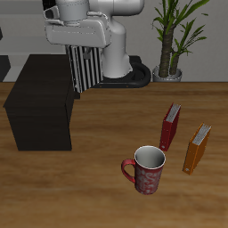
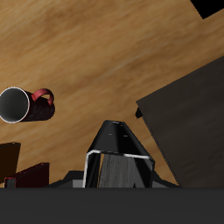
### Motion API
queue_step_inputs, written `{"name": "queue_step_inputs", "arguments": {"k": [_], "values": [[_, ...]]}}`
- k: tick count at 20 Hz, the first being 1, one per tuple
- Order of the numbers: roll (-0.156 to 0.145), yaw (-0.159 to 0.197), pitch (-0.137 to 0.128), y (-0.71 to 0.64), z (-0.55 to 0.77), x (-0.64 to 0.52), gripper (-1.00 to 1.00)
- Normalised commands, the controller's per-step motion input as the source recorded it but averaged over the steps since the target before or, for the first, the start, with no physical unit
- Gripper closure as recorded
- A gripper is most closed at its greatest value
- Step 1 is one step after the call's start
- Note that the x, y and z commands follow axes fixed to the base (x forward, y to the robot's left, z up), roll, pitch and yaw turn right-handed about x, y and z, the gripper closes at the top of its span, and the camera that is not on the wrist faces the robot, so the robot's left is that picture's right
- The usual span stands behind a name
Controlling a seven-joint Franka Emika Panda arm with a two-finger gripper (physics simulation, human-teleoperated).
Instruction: Place the striped book upright on top of the shelf and place the red mug on top of the shelf
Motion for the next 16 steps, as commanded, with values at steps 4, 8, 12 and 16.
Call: {"name": "queue_step_inputs", "arguments": {"k": [4, 8, 12, 16], "values": [[0.057, -0.042, 0.007, -0.38, 0.02, -0.5, 1.0], [-0.031, 0.02, -0.044, -0.45, 0.02, -0.45, 1.0], [-0.033, 0.119, -0.032, -0.22, 0.03, -0.5, 1.0], [0.016, 0.068, -0.048, -0.17, 0.22, -0.52, 1.0]]}}
